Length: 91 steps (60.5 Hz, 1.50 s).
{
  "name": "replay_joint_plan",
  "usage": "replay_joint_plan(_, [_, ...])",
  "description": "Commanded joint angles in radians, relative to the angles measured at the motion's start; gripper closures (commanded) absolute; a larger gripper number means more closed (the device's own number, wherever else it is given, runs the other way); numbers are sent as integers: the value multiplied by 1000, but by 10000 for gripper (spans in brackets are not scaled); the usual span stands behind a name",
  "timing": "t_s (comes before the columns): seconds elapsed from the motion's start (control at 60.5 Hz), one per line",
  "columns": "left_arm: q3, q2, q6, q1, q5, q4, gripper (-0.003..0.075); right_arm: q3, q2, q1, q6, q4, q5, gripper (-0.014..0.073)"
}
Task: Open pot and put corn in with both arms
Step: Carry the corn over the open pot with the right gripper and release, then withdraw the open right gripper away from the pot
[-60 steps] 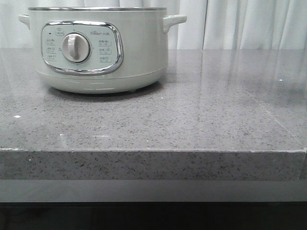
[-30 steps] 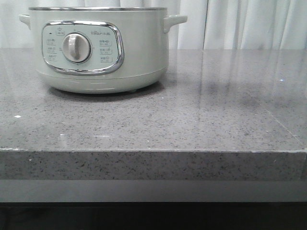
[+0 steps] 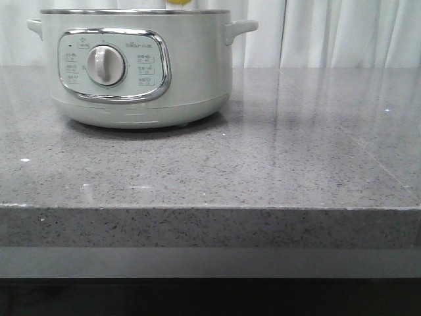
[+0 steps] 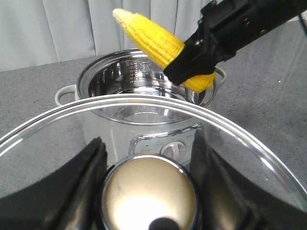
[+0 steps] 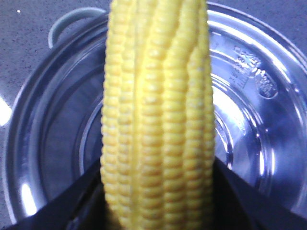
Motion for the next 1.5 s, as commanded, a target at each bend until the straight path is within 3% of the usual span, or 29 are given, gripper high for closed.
replay_joint_plan(0.0, [-36,-3,-3,-3,-148,-2,513,-76,-5,-1,-10,8,-52,274])
replay_joint_plan(0.397, [-36,-3,-3,-3,-148,-2,513,-121,91,-1,-11,3,16,253])
replay_joint_plan(0.661, [-36,-3,-3,-3,-148,-2,513,-123,91,-1,-11,3,17,48])
replay_joint_plan(1.24, [-36,-3,-3,-3,-148,-2,513,-176,-78,-3,-5,3,187,48])
replay_joint_plan(1.488, [-36,-3,-3,-3,-148,-2,513,-84,-245,-1,-5,27,97,48])
